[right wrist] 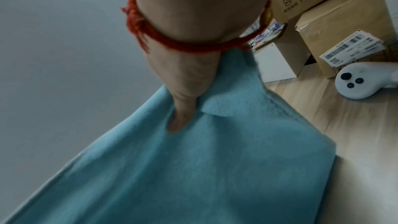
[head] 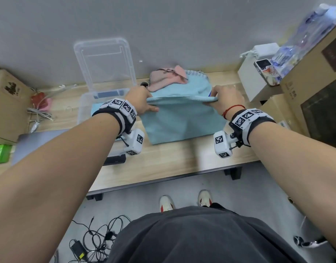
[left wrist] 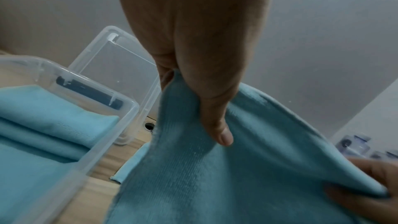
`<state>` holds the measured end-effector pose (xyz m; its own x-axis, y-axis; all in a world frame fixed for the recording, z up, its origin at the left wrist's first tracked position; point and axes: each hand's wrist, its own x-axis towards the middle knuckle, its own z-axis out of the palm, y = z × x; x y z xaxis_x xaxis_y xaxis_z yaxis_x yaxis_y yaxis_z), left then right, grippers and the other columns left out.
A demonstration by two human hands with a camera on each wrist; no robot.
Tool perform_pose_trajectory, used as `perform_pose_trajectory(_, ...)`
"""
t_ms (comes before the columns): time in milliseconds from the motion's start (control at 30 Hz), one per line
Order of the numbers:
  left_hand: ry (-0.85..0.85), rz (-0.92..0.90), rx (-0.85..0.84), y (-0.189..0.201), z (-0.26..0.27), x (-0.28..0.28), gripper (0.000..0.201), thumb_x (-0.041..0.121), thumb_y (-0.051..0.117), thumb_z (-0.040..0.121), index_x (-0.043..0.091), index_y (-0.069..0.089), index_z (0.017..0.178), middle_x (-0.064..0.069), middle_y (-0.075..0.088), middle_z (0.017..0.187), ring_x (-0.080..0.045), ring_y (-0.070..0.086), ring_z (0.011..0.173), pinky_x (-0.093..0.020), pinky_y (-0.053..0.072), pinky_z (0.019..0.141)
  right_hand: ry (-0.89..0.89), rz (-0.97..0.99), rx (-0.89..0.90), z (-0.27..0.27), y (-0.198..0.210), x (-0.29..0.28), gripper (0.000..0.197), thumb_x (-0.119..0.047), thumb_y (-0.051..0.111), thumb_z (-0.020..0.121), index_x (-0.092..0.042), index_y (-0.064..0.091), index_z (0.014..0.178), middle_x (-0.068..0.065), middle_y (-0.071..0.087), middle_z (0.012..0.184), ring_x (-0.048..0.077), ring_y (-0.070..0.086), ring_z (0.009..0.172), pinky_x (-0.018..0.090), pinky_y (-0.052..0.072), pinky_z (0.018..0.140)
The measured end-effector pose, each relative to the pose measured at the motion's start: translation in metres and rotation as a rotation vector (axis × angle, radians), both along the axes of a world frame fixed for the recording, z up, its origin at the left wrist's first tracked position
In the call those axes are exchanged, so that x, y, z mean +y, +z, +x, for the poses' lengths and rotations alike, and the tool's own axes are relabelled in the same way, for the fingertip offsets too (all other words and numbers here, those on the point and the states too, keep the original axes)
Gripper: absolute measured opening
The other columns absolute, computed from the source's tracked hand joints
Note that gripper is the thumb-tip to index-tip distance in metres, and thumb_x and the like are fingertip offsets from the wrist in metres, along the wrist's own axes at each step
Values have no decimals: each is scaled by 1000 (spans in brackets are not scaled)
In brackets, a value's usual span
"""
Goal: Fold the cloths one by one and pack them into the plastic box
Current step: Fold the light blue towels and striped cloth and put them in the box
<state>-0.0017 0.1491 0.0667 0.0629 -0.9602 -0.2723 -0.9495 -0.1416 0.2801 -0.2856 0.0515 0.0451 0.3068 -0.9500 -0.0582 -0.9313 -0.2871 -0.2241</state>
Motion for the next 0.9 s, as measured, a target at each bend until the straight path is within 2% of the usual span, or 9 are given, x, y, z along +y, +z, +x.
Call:
perform_pose_trajectory(100,134,9,202,-1,7,2,51,48,79,71,-1,62,72,-17,45,63,-31,42,65,-35,34,60,60,67,-8,-11,2,-3,54,-73,70,64,-24,57,82,-1,59,80,24,55,78,31,42,63)
perform_pose_trajectory(200,217,13,353,-5,9,-1,51,51,81,67,3,68,79,-1,52,69,-17,49,71,-28,35,62,196,203,28,-21,2,-5,47,-65,63,78,-19,55,82,4,57,79,25,53,77,31,34,62)
perform_pose_trajectory(300,284,-7,368,-7,1,-10,46,61,67,77,16,69,88,3,60,83,-15,55,82,-26,42,73,187,211,-99,-29,-3,-15,44,-54,49,94,-15,56,76,4,53,71,25,49,74,32,28,58)
perform_pose_trajectory(367,296,-25,365,-7,-4,-14,52,63,58,83,13,71,87,2,63,85,-16,56,84,-27,45,74,198,222,-97,-34,-8,-26,35,-47,52,95,-16,60,79,5,58,78,24,52,78,29,31,64)
perform_pose_trajectory(467,294,-47,314,-9,-8,-23,44,54,59,88,17,74,106,-2,68,116,-21,59,110,-32,45,95,188,249,-22,-40,-12,-41,27,-36,55,95,-12,67,96,12,64,93,29,58,90,29,34,70)
perform_pose_trajectory(533,303,-107,278,-5,-12,-29,38,45,58,92,15,72,111,-8,67,121,-26,59,115,-31,44,96,150,203,-34,-42,-9,-50,27,-33,54,96,-9,67,96,13,63,89,30,57,88,29,33,69)
perform_pose_trajectory(700,394,-350,279,17,-19,-48,38,37,47,100,6,69,101,-16,68,99,-27,59,92,-28,38,77,-55,71,-393,-46,10,-79,46,-50,58,90,-5,61,81,8,54,75,22,51,76,32,36,66)
perform_pose_trajectory(800,517,-480,454,29,-13,-62,47,57,49,91,16,59,70,-5,53,64,-19,47,62,-32,40,63,-203,-17,-630,-41,35,-94,45,-54,62,87,-21,44,61,-8,41,59,16,41,65,27,29,60)
perform_pose_trajectory(900,654,-616,736,45,-19,-70,51,62,59,82,22,43,53,6,34,55,-16,30,56,-29,27,54,-268,-96,-844,-34,55,-104,45,-53,60,89,-25,38,62,-14,40,61,8,39,60,22,31,55)
